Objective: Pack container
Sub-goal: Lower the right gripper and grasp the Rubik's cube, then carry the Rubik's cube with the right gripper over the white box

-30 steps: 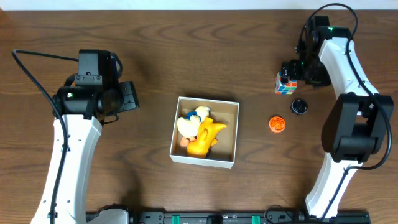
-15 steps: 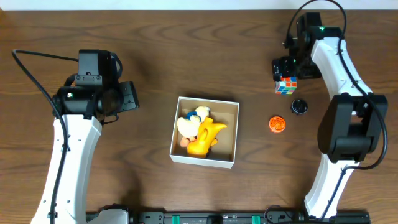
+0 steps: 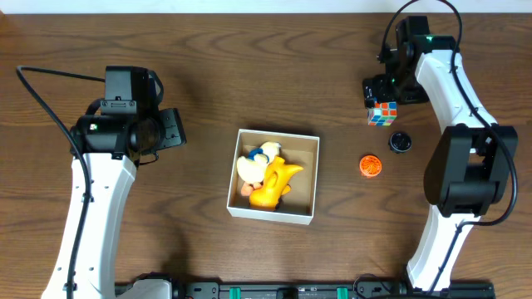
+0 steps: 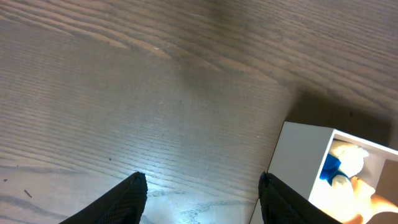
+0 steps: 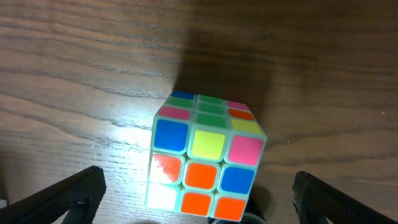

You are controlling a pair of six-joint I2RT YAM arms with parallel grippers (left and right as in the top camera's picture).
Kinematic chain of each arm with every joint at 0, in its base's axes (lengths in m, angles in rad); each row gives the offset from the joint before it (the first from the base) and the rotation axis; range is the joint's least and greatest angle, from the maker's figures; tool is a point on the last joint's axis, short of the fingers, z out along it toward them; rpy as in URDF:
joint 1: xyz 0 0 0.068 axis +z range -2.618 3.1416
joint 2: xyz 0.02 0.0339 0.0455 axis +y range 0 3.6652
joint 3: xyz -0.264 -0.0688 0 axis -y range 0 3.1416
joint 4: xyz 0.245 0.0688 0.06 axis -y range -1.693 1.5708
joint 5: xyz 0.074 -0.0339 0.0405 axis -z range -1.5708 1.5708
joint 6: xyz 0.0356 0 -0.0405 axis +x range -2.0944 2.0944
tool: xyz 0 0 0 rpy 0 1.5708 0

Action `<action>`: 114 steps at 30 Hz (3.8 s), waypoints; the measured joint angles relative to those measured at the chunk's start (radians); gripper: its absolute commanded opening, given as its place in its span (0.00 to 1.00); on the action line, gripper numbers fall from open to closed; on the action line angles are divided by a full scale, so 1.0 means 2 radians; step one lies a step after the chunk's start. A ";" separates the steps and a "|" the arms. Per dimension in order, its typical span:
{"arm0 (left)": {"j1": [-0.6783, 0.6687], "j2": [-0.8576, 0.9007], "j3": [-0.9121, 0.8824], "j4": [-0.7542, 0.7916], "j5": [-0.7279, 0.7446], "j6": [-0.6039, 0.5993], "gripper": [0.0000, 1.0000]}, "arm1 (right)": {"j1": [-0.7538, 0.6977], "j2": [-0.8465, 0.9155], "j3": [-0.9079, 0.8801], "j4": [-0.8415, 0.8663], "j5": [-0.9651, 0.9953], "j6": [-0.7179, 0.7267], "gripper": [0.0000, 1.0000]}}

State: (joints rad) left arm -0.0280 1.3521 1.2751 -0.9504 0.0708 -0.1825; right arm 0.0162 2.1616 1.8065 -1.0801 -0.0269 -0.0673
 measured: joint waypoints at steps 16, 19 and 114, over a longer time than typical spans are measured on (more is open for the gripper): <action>0.000 0.000 0.000 0.000 0.000 0.000 0.60 | 0.000 0.049 0.000 0.004 0.000 -0.002 0.92; 0.000 0.000 0.000 0.000 0.000 0.000 0.60 | 0.000 0.051 0.000 0.007 0.000 0.000 0.82; 0.000 0.000 0.000 -0.008 0.000 0.000 0.60 | 0.310 -0.136 -0.123 -0.025 0.055 0.424 0.06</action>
State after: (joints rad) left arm -0.0280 1.3521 1.2751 -0.9657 0.0708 -0.1822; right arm 0.6369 1.8896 1.5612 -1.1309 0.0826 0.7799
